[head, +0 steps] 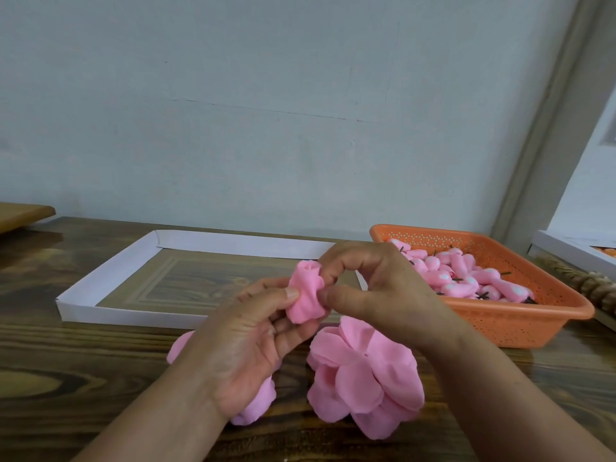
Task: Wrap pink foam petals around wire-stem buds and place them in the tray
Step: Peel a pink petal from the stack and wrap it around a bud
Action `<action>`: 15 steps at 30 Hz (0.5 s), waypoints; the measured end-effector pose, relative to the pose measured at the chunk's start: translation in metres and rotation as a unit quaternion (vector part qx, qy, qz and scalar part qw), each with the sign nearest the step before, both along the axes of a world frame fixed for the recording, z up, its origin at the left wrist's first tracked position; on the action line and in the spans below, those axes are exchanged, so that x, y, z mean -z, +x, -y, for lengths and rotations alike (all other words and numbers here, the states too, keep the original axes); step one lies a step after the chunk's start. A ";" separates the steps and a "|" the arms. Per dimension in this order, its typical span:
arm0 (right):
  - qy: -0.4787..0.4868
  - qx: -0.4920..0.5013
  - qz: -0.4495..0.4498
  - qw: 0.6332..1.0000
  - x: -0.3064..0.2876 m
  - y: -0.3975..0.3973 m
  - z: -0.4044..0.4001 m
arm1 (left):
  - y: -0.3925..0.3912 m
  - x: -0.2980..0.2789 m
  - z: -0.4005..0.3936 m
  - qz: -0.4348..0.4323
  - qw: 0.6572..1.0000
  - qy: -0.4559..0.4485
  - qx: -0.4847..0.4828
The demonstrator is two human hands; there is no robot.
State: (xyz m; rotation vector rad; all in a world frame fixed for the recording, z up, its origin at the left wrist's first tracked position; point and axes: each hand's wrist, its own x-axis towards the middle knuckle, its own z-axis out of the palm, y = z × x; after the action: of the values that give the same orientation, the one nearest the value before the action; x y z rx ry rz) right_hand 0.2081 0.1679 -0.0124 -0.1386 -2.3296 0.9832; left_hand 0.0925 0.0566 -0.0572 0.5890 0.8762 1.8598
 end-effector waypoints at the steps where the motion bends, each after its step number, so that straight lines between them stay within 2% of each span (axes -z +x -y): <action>1: 0.006 0.002 0.003 1.000 0.000 0.000 -0.001 | 0.001 0.000 0.000 -0.004 1.000 -0.003 0.004; 15: 0.013 0.125 0.009 0.992 0.003 -0.005 0.009 | 0.000 0.002 0.000 -0.028 0.999 -0.016 0.006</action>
State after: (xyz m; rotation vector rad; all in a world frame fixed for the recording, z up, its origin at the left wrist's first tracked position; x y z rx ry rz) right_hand 0.2028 0.1590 -0.0159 -0.4185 -2.2726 0.8287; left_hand 0.0924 0.0570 -0.0589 0.6279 0.9341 1.8231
